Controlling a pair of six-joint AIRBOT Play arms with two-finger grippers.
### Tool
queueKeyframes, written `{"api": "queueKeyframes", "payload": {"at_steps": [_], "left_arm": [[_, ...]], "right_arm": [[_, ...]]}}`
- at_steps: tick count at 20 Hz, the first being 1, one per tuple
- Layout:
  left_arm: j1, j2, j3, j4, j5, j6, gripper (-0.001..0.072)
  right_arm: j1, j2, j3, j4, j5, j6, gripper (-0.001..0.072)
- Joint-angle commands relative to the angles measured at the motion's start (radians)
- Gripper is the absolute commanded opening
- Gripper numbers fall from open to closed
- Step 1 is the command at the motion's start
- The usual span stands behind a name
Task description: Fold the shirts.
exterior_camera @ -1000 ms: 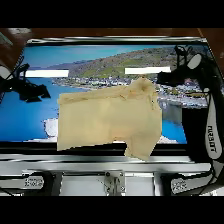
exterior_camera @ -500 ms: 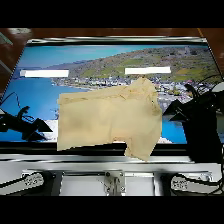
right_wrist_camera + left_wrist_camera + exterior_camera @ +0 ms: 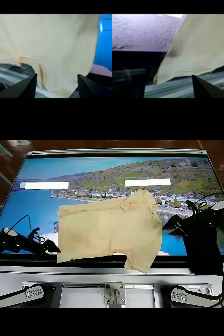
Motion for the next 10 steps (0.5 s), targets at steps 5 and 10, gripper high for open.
{"api": "queueKeyframes", "payload": {"at_steps": [5,10], "left_arm": [[-0.091,-0.005,-0.085,-0.092,0.137,0.013,0.0698],[-0.091,-0.005,-0.087,-0.138,0.169,-0.007,0.0095]], "right_arm": [[-0.001,0.001,-0.003,-0.017,-0.016,0.03,0.0623],[-0.001,0.001,-0.025,-0.192,0.006,0.094,0.0622]]}}
